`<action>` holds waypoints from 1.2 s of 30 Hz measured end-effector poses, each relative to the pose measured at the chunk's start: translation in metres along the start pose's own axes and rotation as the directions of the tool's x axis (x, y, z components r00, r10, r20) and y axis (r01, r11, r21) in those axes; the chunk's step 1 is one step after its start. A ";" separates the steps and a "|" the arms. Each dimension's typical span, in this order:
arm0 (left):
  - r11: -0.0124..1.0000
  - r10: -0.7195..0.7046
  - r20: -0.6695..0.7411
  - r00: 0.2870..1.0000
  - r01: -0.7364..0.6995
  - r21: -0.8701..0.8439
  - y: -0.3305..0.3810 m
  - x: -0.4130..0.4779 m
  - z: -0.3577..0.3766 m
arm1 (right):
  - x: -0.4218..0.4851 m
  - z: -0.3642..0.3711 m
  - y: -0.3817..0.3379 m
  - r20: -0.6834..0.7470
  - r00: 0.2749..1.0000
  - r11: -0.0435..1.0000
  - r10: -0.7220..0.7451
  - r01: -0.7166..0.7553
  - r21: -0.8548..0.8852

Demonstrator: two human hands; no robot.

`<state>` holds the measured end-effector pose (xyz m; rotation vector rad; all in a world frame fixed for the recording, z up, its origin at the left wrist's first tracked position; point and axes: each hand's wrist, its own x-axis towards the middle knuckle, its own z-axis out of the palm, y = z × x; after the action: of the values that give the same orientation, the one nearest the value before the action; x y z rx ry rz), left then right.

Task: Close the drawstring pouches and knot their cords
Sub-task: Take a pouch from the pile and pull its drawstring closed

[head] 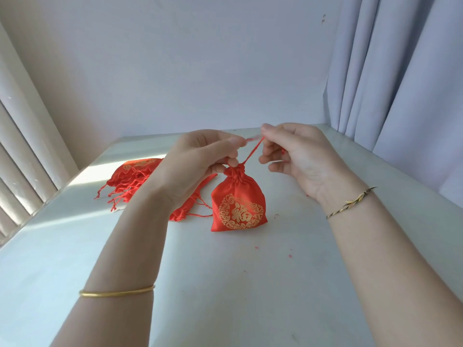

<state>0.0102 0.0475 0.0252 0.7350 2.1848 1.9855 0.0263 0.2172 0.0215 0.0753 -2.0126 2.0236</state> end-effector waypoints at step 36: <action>0.996 -0.031 -0.280 0.960 0.053 0.070 -0.003 0.007 0.004 | -0.004 0.034 0.023 0.150 0.772 0.537 -0.617 0.553 -0.638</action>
<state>0.0047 0.0540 0.0238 0.4329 2.4191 2.1052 0.0186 0.1837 -0.0013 0.4398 -2.1200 0.8241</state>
